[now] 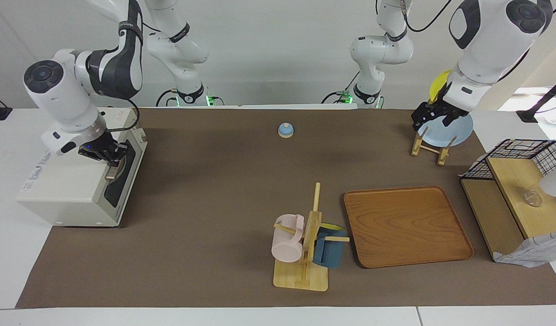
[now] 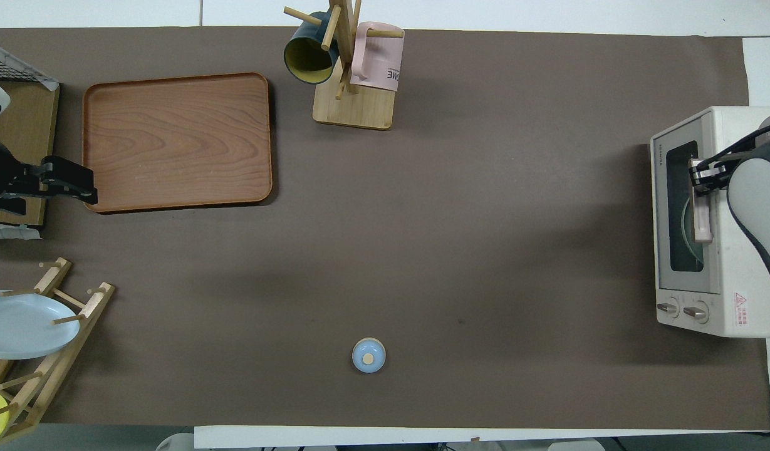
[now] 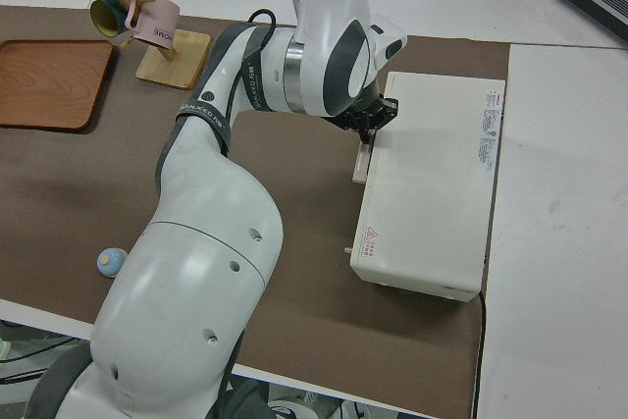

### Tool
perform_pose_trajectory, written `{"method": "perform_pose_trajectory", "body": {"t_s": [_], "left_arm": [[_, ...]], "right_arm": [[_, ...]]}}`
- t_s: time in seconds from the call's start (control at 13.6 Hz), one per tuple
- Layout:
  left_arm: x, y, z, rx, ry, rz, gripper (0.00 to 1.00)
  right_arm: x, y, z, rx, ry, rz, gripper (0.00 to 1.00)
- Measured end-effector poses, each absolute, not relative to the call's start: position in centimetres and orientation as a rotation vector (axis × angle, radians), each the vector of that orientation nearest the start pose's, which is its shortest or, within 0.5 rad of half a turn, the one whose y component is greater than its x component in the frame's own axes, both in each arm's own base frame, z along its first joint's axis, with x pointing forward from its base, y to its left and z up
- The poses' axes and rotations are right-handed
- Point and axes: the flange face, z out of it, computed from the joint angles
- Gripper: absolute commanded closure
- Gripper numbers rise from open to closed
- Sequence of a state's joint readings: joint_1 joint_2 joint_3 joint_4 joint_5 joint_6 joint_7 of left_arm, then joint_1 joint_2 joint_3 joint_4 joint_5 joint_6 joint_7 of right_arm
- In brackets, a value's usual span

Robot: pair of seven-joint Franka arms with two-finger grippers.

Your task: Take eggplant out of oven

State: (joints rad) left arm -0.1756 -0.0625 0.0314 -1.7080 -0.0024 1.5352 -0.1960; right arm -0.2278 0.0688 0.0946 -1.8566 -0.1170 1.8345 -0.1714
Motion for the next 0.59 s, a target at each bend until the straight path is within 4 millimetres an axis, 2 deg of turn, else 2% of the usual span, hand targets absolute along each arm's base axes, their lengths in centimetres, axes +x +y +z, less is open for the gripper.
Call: {"method": "perform_pose_trajectory", "body": {"t_s": [0.15, 0.3, 0.44, 0.59], "left_arm": [[52.2, -7.6, 59.1, -3.121, -0.081, 0.171, 0.0], [52.2, -7.6, 59.1, -3.121, -0.081, 0.171, 0.0], [52.2, -7.6, 59.1, -3.121, -0.081, 0.171, 0.0], [52.2, -7.6, 59.1, -3.121, -0.081, 0.171, 0.0]], "right_arm": [[56.6, -7.3, 46.9, -3.225, -0.156, 0.164, 1.0], [57.1, -3.5, 45.4, -3.223, -0.199, 0.154, 1.0], [58.3, 1.2, 41.4, -3.214, -0.238, 0.123, 1.0], [59.6, 4.1, 36.1, -3.204, -0.228, 0.109, 1.0]]}}
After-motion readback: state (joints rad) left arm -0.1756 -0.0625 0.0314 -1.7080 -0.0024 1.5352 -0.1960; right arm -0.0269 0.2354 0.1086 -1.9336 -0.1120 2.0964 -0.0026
